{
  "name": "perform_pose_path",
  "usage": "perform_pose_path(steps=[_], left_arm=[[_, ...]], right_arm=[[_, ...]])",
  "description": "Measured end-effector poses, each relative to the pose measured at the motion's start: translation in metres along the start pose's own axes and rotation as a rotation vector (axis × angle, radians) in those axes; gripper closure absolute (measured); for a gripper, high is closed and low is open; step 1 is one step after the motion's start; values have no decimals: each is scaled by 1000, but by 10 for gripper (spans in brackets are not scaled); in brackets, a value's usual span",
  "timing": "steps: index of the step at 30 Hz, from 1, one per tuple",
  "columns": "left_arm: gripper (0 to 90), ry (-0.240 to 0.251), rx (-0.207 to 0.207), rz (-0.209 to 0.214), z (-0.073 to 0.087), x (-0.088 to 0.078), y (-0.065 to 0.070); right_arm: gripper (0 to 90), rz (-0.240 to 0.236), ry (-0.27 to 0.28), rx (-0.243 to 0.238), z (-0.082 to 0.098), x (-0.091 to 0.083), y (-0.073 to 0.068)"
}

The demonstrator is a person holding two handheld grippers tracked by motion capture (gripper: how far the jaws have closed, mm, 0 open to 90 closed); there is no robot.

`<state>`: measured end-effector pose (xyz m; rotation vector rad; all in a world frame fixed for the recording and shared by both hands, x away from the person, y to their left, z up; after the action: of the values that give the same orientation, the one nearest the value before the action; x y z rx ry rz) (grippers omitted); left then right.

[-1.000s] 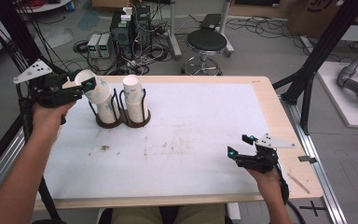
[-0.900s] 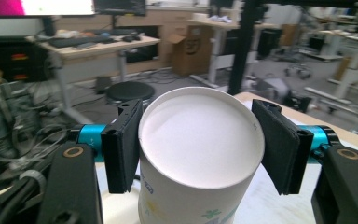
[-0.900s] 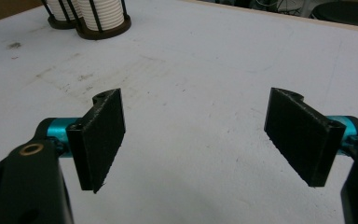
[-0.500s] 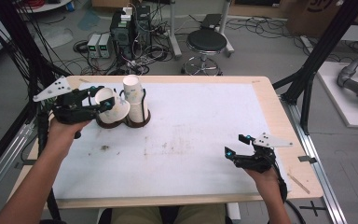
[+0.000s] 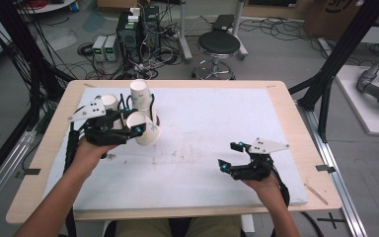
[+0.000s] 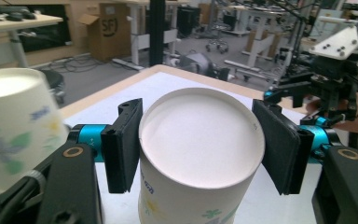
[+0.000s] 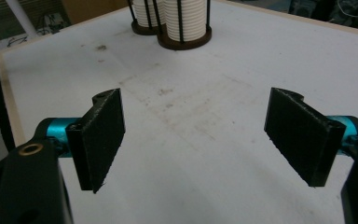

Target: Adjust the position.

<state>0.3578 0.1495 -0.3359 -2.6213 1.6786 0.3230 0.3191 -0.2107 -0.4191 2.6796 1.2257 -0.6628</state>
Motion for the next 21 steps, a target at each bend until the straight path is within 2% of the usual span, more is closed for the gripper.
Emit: perform_pose_path(steps=[5,10,11,17,21], left_arm=[[365,-22,2,31,6,13,8],[365,-38,5,70,10,27,17],[365,-42,7,78,10,30,19],[365,-79,33,123,14,46,29],[364,-89,32,143,17,54,34]], right_arm=[[208,-65,-14,-18,-6,13,-11],[208,-103,-20,-36,-9,18,-15],[208,-123,-20,-42,-11,21,-17],[208,-159,-19,-86,-18,28,-26],[208,-191,-27,-103,-23,34,-32]])
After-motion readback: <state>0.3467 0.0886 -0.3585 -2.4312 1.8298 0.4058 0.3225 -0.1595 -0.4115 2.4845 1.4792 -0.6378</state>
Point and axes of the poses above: each handheld gripper's, and its own axes: x roughly forward along the jaws, z roughly out of its underside, y roughly to its right, the point moved 5 cm from there along x, roughly forward along the jaws, and after that the axes turned 5 degrees about z, right-handed, at the moved point
